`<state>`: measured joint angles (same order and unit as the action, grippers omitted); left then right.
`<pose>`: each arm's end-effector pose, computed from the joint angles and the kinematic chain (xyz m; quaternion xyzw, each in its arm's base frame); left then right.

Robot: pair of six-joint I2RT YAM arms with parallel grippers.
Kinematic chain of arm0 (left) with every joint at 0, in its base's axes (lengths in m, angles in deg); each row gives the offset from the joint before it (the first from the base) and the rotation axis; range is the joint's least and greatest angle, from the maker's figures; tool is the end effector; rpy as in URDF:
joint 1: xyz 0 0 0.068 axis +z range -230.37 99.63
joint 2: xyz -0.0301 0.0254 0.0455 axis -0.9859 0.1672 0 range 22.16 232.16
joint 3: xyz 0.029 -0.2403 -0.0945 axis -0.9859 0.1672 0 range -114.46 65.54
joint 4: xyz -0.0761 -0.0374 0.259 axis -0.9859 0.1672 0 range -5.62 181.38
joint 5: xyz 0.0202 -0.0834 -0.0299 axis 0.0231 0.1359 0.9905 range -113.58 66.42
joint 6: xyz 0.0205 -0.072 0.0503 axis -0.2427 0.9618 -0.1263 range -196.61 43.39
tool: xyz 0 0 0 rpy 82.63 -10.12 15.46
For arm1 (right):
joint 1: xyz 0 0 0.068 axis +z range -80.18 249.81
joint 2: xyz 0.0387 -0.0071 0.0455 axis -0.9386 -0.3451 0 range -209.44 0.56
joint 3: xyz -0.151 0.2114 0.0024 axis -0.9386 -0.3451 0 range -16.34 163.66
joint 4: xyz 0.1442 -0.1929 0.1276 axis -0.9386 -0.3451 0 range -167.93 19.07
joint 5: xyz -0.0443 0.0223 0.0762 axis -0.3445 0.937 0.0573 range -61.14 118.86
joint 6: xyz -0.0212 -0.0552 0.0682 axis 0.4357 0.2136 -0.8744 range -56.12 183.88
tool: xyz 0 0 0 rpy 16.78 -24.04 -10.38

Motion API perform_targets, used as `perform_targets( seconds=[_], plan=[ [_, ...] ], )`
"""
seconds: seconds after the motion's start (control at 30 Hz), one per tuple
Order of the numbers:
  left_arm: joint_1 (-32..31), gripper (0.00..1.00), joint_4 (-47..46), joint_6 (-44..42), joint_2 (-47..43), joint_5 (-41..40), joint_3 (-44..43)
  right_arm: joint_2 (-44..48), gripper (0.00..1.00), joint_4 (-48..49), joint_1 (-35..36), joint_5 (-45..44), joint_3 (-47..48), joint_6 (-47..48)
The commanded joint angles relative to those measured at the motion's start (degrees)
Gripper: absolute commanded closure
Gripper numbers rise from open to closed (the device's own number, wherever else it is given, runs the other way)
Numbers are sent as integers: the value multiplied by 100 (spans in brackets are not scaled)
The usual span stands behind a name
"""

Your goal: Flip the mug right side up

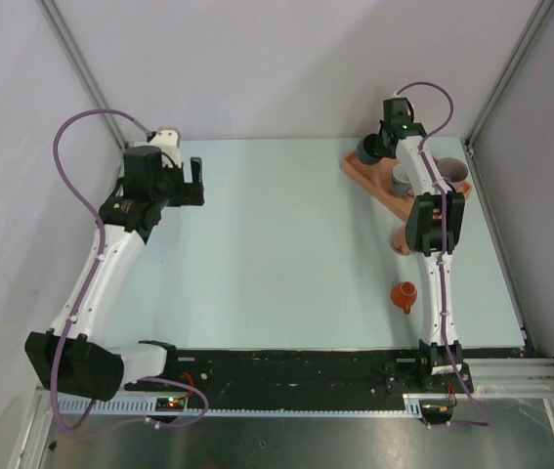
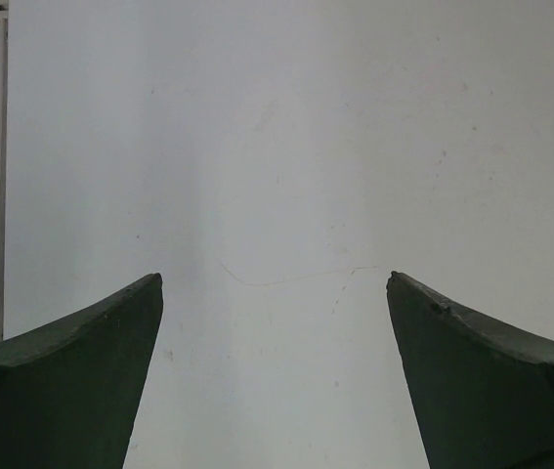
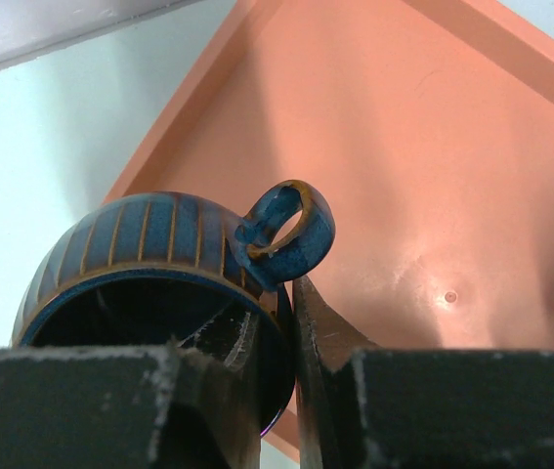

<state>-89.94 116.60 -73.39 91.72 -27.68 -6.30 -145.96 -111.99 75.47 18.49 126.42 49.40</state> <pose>0.3170 -0.0475 0.3414 0.0300 0.8649 -0.0250 0.5005 0.5965 0.0445 0.1867 0.1053 0.9141 -0.0153 0.3913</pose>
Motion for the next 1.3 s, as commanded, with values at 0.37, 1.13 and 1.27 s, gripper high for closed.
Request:
perform_targets(
  seconds=[0.37,1.13,1.27],
  plan=[
    [119,0,-164,55,424,58,-486,-157,92,-412,-137,-209,258,340],
    [121,0,-173,-768,-30,996,-306,2332,1,495,25,1800,-655,1993],
    [120,0,-217,-1023,-185,1667,-69,3626,1,-134,181,2173,-1906,2669]
  ],
)
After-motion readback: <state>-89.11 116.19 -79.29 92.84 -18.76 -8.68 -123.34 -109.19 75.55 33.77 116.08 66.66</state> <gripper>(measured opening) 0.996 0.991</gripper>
